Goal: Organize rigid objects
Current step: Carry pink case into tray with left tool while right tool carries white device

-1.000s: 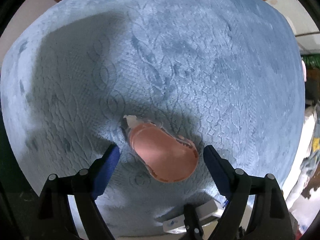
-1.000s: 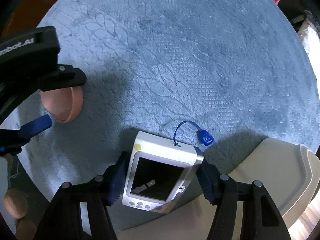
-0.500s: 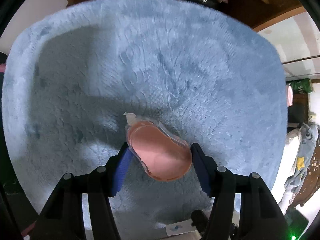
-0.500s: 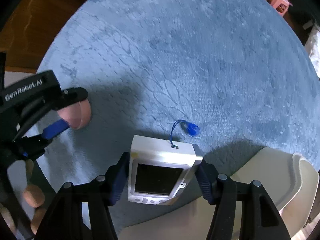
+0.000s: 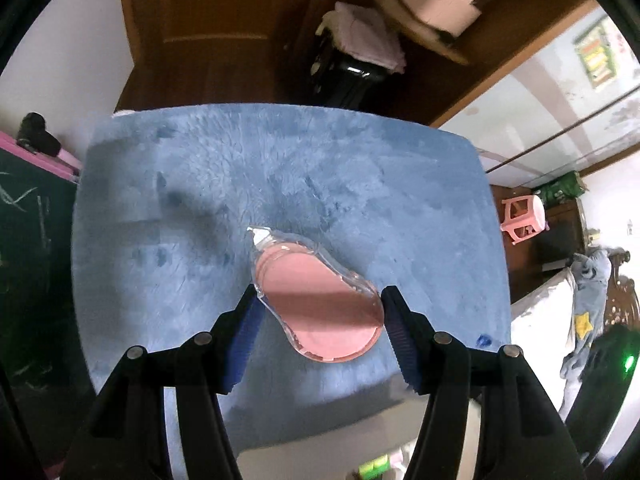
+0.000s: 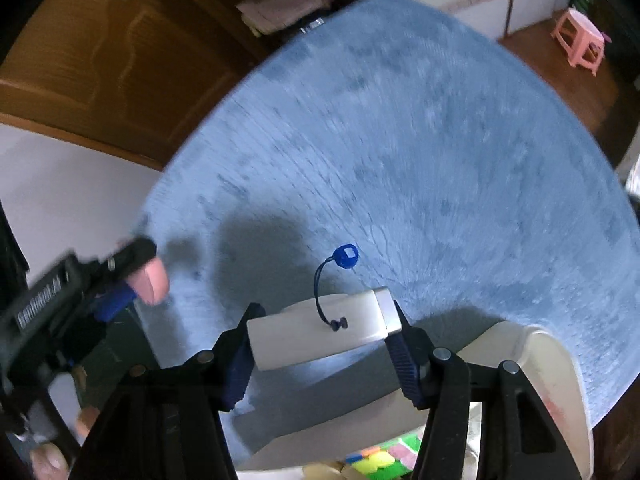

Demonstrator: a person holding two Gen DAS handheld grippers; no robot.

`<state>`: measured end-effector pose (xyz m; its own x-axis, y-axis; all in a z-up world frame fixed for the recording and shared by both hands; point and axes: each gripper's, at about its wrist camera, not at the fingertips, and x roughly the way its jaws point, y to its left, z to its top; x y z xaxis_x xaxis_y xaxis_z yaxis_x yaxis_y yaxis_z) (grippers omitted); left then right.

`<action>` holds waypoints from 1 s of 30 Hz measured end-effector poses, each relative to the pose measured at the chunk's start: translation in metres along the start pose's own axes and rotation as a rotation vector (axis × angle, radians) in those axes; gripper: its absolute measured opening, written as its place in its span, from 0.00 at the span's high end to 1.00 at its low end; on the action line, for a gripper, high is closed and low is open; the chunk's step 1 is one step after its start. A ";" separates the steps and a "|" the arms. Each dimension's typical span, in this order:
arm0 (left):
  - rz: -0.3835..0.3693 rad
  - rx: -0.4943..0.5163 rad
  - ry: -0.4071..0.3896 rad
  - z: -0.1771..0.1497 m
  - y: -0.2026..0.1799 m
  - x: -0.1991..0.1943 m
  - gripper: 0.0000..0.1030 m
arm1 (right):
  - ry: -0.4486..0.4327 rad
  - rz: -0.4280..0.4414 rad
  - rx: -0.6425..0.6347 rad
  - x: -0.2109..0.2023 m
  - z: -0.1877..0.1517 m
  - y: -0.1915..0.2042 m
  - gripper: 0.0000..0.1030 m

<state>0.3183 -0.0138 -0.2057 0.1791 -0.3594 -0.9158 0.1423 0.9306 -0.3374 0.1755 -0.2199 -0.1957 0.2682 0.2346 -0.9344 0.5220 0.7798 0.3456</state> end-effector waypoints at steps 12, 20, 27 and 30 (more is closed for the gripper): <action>0.051 0.216 -0.105 -0.108 -0.037 -0.074 0.38 | -0.075 0.079 -0.239 -0.061 -0.035 0.016 0.42; 0.090 0.278 -0.052 -0.198 -0.052 -0.058 0.38 | -0.020 0.055 -0.439 -0.067 -0.083 -0.014 0.42; 0.110 0.149 0.027 -0.258 -0.048 -0.008 0.38 | 0.164 0.035 -0.458 -0.001 -0.120 -0.067 0.42; 0.127 0.100 0.046 -0.272 -0.048 0.009 0.38 | 0.186 0.027 -0.468 0.013 -0.128 -0.079 0.42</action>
<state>0.0482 -0.0423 -0.2569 0.1571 -0.2335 -0.9596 0.2175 0.9560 -0.1970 0.0345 -0.2037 -0.2464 0.1051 0.3243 -0.9401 0.0861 0.9388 0.3335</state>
